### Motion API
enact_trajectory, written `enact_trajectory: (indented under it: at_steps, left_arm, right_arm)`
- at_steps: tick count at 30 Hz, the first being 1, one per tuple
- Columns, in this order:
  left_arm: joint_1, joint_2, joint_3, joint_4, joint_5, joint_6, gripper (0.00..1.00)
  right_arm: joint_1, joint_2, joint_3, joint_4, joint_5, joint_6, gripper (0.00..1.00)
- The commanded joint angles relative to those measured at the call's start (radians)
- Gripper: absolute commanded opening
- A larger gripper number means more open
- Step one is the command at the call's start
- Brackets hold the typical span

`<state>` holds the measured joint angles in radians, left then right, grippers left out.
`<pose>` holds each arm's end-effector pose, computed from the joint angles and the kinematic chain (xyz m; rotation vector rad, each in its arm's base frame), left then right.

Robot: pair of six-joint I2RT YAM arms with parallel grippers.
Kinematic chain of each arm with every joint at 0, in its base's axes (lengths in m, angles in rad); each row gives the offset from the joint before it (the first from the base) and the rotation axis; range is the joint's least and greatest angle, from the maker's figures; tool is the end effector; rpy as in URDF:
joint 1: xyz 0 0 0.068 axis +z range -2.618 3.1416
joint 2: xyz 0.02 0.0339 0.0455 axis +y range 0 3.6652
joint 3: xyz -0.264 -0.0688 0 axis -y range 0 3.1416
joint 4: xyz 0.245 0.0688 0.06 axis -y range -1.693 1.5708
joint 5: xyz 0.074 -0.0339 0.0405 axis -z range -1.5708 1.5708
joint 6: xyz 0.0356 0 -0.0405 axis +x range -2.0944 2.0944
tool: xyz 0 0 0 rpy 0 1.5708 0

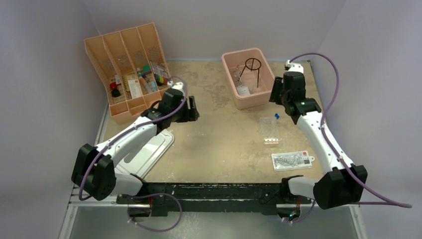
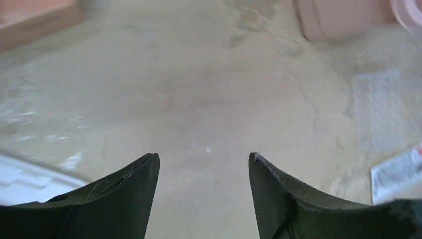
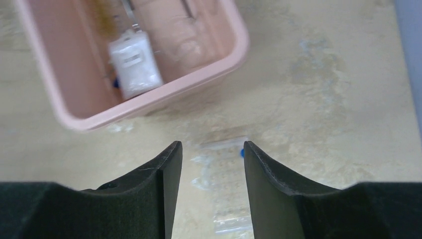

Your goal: Organize the chemistry lab equipment

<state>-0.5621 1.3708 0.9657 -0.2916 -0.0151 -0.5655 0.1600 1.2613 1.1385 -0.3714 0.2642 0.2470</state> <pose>0.2545 -0.1597 0.2605 -0.0122 2.3339 -0.5678 0.2833 0.0363 0.3431 0.2504 2.0311 -0.0193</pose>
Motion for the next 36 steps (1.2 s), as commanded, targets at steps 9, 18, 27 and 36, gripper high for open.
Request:
enact_trajectory:
  at_steps: [9,18,27,36]
  left_arm:
    - [0.305,-0.018,-0.108,-0.188,-0.314,-0.215,0.64]
    - [0.317,0.159,-0.071,-0.145,-0.246,-0.247,0.42]
    - [0.203,0.138,-0.059,-0.226,-0.297,-0.407,0.50]
    - [0.060,0.203,-0.055,-0.148,-0.150,-0.482,0.40]
  right_arm:
    - [0.315,0.025,0.081,0.024,-0.081,0.114,0.52]
    - [0.394,0.178,0.101,0.138,-0.172,0.093,0.51]
    - [0.393,0.244,0.142,0.107,-0.238,0.027,0.51]
    - [0.394,0.209,0.082,0.075,-0.250,0.026,0.51]
